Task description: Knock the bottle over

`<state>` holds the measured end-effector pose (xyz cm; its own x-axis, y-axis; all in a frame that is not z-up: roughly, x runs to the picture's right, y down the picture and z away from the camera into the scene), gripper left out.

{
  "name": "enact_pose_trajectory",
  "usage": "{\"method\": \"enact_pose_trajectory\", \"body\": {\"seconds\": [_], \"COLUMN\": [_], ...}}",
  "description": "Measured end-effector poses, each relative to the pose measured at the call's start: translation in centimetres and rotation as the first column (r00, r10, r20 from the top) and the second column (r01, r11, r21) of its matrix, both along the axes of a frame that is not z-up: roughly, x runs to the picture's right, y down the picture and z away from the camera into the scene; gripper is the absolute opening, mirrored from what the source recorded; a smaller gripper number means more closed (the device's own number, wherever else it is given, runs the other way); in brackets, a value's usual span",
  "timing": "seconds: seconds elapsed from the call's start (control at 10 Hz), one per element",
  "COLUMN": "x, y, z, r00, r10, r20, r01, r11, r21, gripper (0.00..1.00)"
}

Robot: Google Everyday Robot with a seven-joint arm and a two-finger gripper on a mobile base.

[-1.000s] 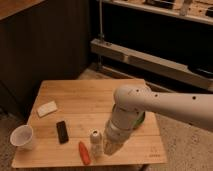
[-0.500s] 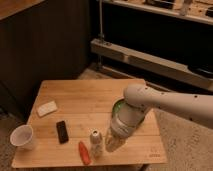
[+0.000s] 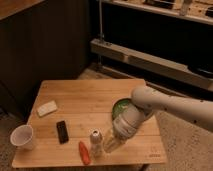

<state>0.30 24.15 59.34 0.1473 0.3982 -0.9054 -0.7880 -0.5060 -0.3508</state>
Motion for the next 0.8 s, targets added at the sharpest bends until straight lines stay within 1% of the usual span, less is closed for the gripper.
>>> {"method": "enact_pose_trajectory", "body": {"seconds": [0.1,0.3,0.8], "x": [-0.1,-1.3,-2.2], "y": [0.2,0.7,1.1], "z": [0.1,0.3,0.5], "r00": [1.000,1.000,0.999], "r10": [0.004,-0.006,-0.004], "r20": [0.005,0.028,0.044], "r01": [-0.004,0.006,0.004], "r11": [1.0000,0.9999,0.9998], "r21": [-0.006,-0.013,-0.017], "gripper": [0.17,0.17,0.17]}}
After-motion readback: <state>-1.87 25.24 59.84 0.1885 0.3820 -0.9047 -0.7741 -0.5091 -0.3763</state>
